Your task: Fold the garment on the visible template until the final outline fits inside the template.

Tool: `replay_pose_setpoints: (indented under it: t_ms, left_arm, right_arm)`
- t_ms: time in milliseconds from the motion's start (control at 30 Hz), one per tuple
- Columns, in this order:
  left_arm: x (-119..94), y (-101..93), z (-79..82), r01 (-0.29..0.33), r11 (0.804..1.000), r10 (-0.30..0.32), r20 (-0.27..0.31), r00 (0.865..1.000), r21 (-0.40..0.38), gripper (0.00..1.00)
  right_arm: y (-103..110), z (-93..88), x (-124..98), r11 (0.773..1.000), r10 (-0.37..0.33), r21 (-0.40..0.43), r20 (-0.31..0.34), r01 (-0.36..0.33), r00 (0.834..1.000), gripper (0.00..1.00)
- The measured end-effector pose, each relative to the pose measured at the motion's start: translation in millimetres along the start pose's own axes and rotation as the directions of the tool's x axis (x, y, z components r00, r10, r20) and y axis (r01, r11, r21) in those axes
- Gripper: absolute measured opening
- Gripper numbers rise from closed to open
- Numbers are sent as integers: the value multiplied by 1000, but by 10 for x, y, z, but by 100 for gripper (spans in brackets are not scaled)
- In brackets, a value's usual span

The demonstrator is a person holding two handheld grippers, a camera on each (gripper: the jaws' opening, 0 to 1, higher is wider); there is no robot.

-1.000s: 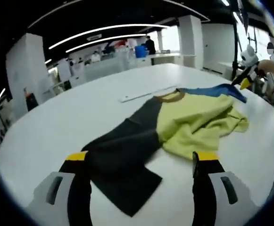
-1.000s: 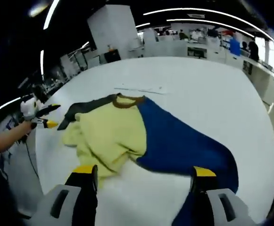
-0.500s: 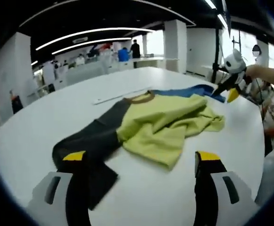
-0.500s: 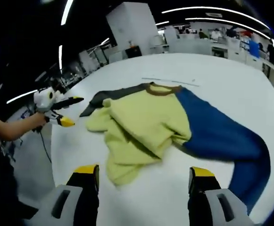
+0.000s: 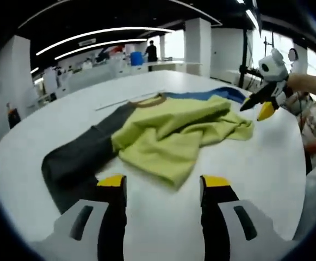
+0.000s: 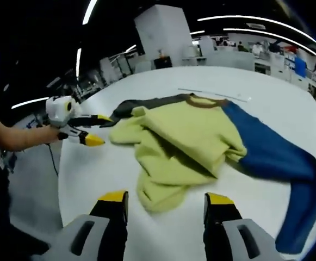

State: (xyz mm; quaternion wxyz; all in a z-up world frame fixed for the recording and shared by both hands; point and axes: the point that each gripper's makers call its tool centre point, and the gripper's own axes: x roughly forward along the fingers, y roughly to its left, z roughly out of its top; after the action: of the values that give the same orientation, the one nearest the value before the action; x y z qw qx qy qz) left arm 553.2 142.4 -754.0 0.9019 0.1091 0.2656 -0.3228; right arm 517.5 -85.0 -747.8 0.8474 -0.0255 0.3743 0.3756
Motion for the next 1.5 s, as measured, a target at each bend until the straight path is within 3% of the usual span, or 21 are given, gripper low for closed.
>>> replay_pose_setpoints:
  t_ms: [233,300,400,533,633,800,933,1033,1100,1167,1500]
  left_arm:
    - [93,-77,-59,10,1000,-10,-21,1000,-12,30]
    - [112,-78,-48,-5,1000,5,-30,1000,14,25]
    - [145,-82,-24,-11,1000,11,-26,1000,-6,18]
    - [173,-85,2,-19,999,19,-20,1000,-27,9]
    - [170,-102,15,-14,999,14,-20,1000,-34,0]
    - [103,-94,92,-21,999,21,-5,1000,-41,0]
    - [-15,-95,248,-14,998,16,38,999,-53,0]
    - [-103,-116,383,20,984,-7,73,997,-179,0]
    - [-160,-58,461,-4,991,14,72,997,-134,0]
    - [-174,-30,538,-8,989,20,80,997,-146,0]
    - [149,182,747,-47,982,62,75,995,-185,0]
  right_arm:
    - [92,-3,88,999,-30,-40,39,32,999,31]
    - [125,-21,120,998,-35,-47,36,36,999,27]
    - [97,-50,172,995,-75,-69,30,77,997,21]
    - [73,-56,219,994,-96,-49,37,98,995,13]
    - [53,-54,216,993,-110,-48,39,112,993,1]
    - [47,-4,152,994,-110,-25,54,111,993,0]
    - [98,68,30,995,-100,-20,71,102,992,0]
    - [104,142,-63,994,-104,-30,84,107,991,0]
    - [101,236,-139,993,-112,-28,105,115,988,0]
    - [93,330,-203,991,-121,-33,125,126,985,0]
    - [-192,712,-170,985,-169,2,134,170,977,0]
